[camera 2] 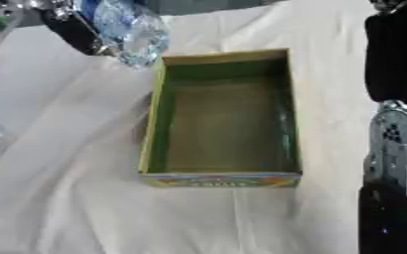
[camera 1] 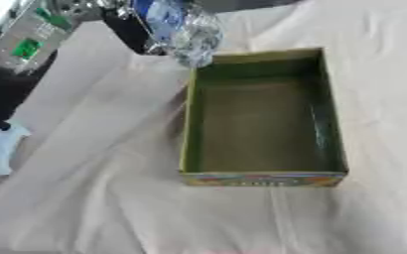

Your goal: Pick up objects on the table and place them in the box.

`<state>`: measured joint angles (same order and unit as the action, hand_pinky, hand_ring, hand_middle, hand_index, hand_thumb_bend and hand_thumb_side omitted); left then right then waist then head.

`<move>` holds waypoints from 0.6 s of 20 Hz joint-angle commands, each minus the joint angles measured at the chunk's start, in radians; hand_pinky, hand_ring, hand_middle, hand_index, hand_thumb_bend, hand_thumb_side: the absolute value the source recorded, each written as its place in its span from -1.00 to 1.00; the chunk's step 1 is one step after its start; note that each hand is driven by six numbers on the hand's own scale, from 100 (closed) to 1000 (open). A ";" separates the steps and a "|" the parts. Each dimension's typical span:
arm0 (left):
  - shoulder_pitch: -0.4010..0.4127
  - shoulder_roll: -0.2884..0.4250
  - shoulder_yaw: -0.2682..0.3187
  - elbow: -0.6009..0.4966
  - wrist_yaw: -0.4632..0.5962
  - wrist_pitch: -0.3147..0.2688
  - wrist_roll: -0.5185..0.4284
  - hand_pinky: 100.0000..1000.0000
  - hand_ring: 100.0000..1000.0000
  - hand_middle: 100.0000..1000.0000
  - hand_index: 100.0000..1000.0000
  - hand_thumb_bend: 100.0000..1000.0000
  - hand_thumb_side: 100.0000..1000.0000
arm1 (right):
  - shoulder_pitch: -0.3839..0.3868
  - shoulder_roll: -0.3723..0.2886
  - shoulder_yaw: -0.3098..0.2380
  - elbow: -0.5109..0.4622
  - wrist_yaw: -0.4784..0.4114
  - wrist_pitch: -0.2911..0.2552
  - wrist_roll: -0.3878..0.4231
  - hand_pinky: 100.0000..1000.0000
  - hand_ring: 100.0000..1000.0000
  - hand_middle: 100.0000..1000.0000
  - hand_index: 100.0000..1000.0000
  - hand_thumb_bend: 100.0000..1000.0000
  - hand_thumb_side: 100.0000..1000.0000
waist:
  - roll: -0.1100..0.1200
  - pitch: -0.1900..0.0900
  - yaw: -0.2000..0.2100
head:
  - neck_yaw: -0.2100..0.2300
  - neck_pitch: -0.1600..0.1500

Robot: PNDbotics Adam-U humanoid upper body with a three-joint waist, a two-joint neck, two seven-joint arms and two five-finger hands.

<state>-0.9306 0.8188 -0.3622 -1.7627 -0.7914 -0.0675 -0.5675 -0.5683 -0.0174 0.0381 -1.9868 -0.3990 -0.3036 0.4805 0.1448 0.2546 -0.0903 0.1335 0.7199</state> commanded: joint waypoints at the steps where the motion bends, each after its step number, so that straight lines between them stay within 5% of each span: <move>1: -0.031 0.002 0.003 0.003 0.003 -0.005 0.002 -1.00 -0.80 0.10 -0.34 -0.71 -0.98 | -0.005 0.004 0.007 -0.013 0.006 0.002 0.005 0.25 0.48 0.64 0.80 -1.00 1.00 | -0.006 -0.021 -0.002 | 0.013 -0.011; 12: -0.078 -0.067 -0.030 0.042 0.004 -0.019 -0.006 -1.00 -0.80 0.12 -0.34 -0.79 -0.97 | -0.043 0.014 0.011 -0.013 0.023 -0.015 -0.006 0.25 0.48 0.64 0.80 -1.00 1.00 | -0.017 -0.029 -0.031 | 0.024 0.005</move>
<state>-0.9832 0.7439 -0.3967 -1.7185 -0.7912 -0.0805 -0.5723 -0.5878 -0.0087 0.0435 -1.9868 -0.3811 -0.3145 0.4773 0.1334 0.2525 -0.1220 0.1430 0.7249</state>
